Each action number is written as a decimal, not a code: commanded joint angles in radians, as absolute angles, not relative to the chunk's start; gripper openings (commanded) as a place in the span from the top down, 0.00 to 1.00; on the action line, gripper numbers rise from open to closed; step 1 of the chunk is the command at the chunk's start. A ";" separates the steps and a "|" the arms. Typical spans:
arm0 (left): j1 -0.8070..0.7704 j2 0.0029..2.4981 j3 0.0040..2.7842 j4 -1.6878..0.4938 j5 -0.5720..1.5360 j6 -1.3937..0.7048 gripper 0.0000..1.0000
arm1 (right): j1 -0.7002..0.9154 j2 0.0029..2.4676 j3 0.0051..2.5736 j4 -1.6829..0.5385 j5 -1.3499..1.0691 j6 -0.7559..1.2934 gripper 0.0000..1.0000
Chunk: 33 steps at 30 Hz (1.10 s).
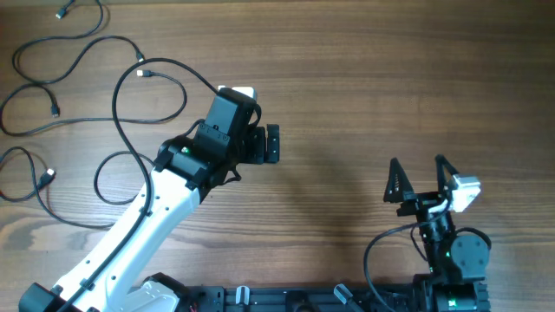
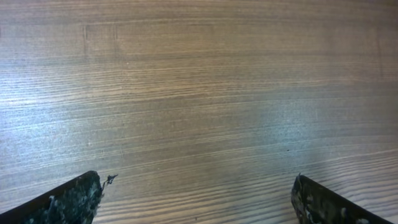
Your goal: Untangle cables
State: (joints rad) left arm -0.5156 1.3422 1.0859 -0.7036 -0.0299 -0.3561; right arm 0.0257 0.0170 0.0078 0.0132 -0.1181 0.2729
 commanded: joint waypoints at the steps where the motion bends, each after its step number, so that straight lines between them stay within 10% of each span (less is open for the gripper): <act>1: -0.519 1.323 1.100 -0.704 -0.043 -0.344 0.00 | 0.030 0.003 0.005 0.001 -0.088 0.241 0.00; 33: -0.519 1.323 1.100 -0.704 -0.043 -0.344 0.00 | 0.029 0.016 0.005 -0.003 -0.057 -0.025 0.00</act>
State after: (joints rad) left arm -0.5156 1.3422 1.0859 -0.7040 -0.0299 -0.3561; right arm 0.0257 0.0166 0.0063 -0.0017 -0.0696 -0.0025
